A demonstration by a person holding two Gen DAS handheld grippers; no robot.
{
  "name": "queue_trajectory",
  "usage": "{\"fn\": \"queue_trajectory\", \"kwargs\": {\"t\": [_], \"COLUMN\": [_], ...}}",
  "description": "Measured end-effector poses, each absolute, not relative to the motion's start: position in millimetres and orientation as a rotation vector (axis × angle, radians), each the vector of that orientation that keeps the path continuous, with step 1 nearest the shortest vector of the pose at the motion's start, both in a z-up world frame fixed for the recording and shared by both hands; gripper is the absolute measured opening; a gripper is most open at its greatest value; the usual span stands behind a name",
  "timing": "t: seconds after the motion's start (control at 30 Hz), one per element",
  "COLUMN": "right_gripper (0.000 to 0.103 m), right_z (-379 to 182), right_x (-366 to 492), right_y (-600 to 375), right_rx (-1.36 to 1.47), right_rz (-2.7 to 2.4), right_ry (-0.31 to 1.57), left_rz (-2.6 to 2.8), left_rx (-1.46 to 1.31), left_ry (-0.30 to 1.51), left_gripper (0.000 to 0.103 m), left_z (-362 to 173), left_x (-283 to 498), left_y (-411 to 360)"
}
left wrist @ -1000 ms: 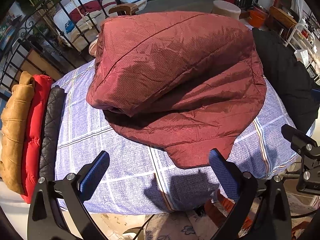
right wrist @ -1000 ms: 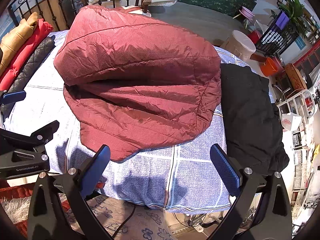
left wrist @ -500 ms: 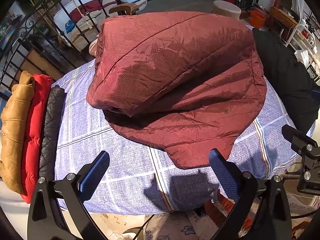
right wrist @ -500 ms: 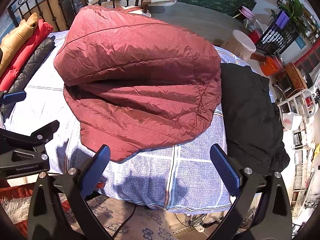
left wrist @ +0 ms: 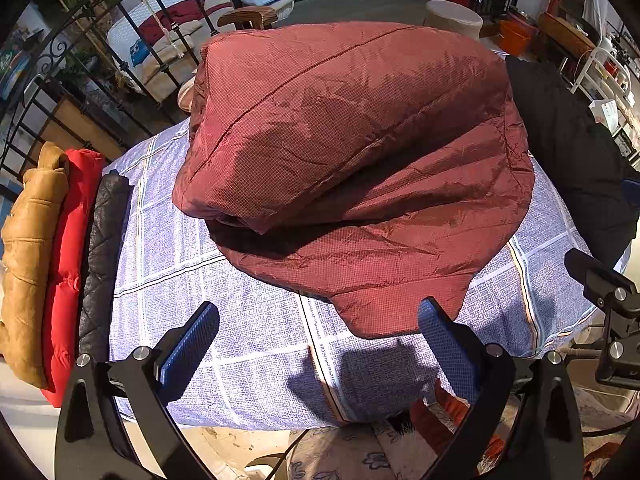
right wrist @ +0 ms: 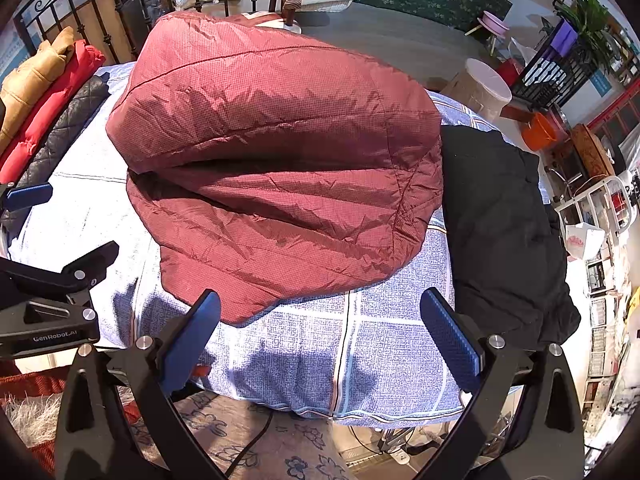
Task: Fold large clothes
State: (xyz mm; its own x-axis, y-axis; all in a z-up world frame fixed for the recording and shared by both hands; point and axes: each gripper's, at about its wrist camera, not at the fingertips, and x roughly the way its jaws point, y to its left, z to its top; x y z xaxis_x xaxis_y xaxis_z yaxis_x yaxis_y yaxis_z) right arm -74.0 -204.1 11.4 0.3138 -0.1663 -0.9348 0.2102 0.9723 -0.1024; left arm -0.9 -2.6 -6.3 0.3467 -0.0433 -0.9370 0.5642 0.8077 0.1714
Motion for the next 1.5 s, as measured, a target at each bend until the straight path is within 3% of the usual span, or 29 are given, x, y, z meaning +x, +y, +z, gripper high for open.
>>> {"fn": "queue_trajectory", "kwargs": {"t": [1.5], "right_gripper": [0.098], "right_z": [8.0], "right_x": [-71.0], "right_y": [-205.6], "right_rx": [0.057], "right_rz": [-0.244], "right_ry": [1.234], "left_rz": [-0.424], "left_rx": [0.510], "left_ry": [1.189], "left_gripper": [0.097], "left_z": [-11.6], "left_x": [3.8], "left_y": [-2.8]}}
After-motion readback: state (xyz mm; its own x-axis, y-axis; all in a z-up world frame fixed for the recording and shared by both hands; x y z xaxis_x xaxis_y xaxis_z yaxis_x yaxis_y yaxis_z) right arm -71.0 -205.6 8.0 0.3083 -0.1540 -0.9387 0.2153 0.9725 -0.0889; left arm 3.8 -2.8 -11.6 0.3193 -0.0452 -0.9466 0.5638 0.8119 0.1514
